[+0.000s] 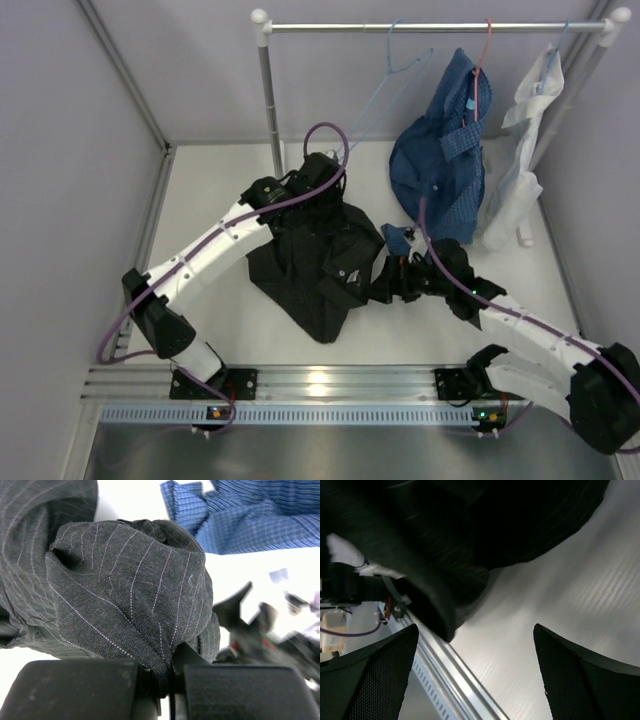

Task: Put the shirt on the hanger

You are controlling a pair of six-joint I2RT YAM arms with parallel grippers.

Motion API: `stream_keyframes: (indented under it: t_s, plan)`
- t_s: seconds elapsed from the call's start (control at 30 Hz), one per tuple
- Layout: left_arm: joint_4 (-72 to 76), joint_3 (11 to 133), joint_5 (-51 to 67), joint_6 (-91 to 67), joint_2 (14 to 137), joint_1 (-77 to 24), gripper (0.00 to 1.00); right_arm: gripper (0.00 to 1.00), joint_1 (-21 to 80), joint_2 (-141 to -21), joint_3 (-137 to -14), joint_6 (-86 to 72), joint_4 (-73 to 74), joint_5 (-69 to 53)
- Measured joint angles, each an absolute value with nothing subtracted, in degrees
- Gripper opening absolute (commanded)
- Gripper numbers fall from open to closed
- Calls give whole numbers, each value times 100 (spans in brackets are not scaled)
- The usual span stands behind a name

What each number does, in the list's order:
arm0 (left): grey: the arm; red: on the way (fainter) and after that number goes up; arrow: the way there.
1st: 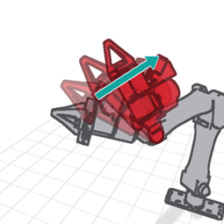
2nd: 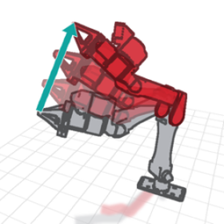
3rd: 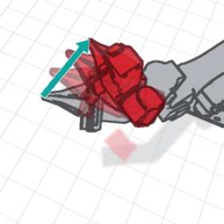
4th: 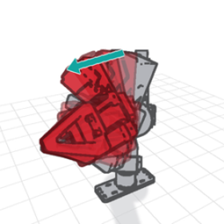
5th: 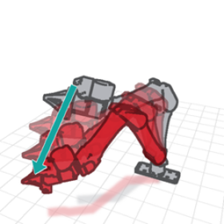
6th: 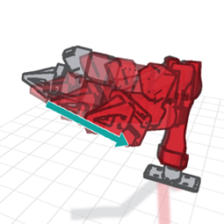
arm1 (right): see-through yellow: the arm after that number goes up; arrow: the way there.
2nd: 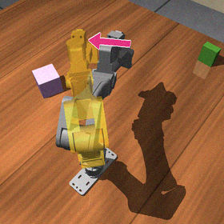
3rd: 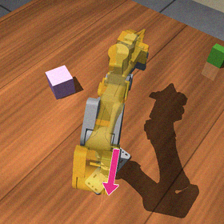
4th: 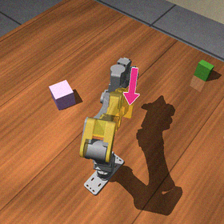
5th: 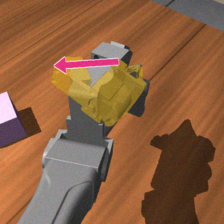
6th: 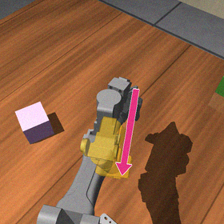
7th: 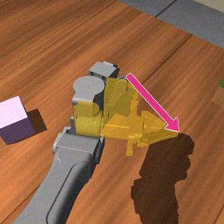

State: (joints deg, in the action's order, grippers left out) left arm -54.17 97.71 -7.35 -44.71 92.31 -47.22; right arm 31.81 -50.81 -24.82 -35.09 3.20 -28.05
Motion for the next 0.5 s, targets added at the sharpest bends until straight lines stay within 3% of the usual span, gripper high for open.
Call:
stream_keyframes:
  t_s: [0.1,0.13,0.23,0.4,0.5]
  plan:
    - [-5424,9771,-480,-4558,9102,-4670,0,89,3188,-5881,-2598,-3247,84,-2676]
    - [-5424,9771,-403,-4582,9050,-4648,0,81,3188,-5994,-2609,-3192,-5,-2650]
    - [-5426,9769,-259,-4665,8914,-4567,0,72,3203,-6252,-2633,-3188,-508,-2790]
    - [-5430,9692,-178,-4799,8670,-4368,0,66,3997,-6591,-2646,-3590,-1817,-2989]
    - [-5426,9692,-121,-4856,8619,-4248,0,46,4657,-6823,-2860,-3647,-2088,-2991]
